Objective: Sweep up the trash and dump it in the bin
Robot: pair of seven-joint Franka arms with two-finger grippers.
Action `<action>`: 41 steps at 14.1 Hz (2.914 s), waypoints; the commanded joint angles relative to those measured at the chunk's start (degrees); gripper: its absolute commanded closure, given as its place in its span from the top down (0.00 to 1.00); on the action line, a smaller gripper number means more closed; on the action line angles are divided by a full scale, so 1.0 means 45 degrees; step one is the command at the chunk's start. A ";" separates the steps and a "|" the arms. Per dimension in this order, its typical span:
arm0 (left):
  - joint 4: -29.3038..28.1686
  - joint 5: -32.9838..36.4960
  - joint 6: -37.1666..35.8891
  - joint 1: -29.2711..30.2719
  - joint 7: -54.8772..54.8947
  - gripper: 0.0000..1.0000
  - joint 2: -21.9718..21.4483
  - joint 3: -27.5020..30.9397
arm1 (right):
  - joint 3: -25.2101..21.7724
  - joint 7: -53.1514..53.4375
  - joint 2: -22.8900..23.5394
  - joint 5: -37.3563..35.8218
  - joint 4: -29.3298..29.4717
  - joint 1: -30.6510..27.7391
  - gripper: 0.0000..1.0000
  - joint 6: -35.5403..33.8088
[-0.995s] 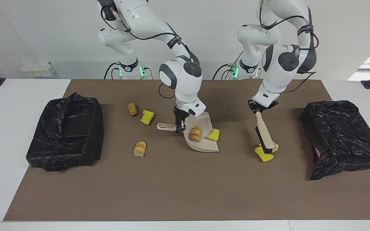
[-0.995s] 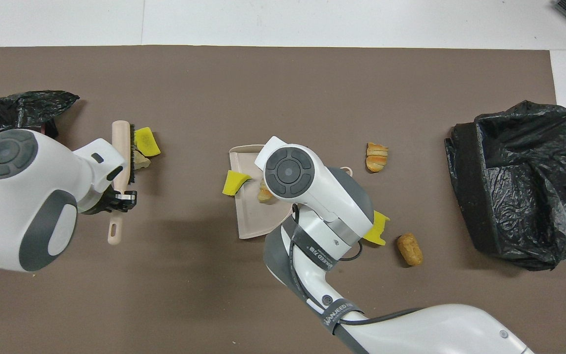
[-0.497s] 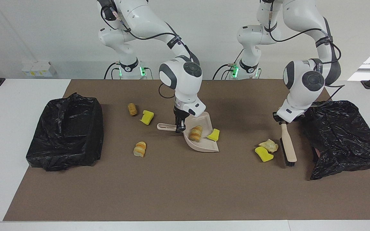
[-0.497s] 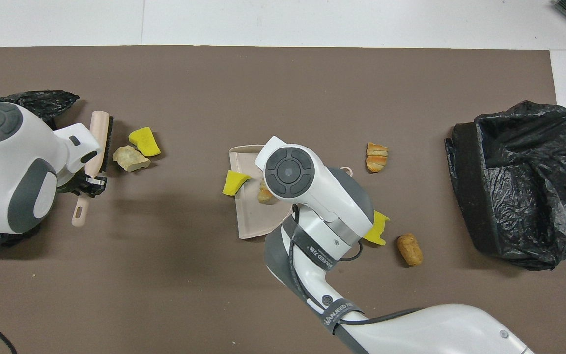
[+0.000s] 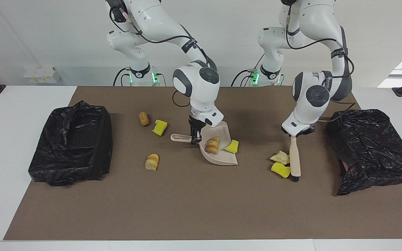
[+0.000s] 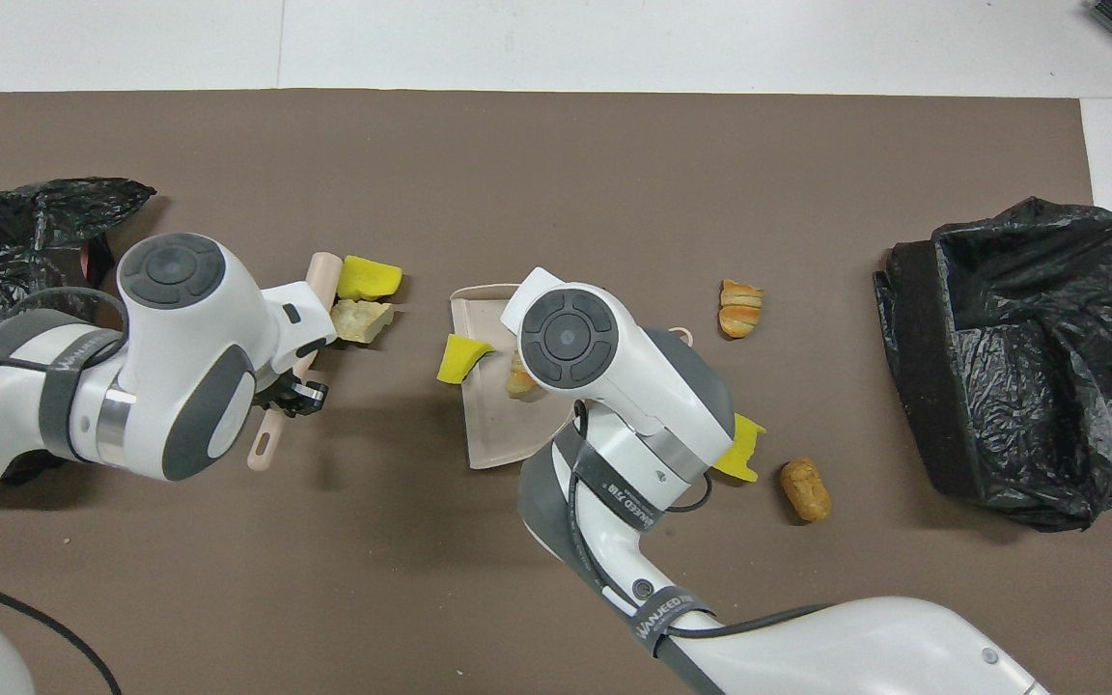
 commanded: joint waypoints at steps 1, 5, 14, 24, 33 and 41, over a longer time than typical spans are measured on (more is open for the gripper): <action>-0.0995 -0.0774 0.0111 -0.1275 -0.0063 0.00 -0.0842 0.0178 | 0.0130 0.0035 -0.0029 -0.0001 0.0008 -0.0211 0.00 0.0105; -0.1447 -0.1769 0.0424 -0.3442 -0.1619 0.00 -0.1293 0.0178 | 0.0130 0.0035 -0.0048 -0.0001 0.0028 -0.0191 0.00 0.0085; -0.1349 -0.3453 0.0875 -0.2691 -0.3247 0.00 -0.1138 0.0315 | 0.0111 0.0016 -0.0048 0.0018 0.0067 -0.0308 0.00 0.0105; -0.2127 -0.3394 -0.0573 -0.1141 -0.3909 0.00 -0.1644 0.0315 | 0.0111 -0.0626 -0.1686 0.1677 0.0028 -0.2551 0.00 -0.0168; -0.3476 -0.3588 0.0091 -0.5123 -0.7484 0.00 -0.2874 0.0198 | 0.0111 -0.5351 -0.3484 0.3007 -0.0050 -0.7626 0.00 -0.1458; -0.4884 -0.5755 0.2064 -0.6885 -0.8500 0.00 -0.3540 0.0198 | -0.0026 -0.8969 -0.4403 0.2153 -0.0986 -1.1382 0.00 -0.2005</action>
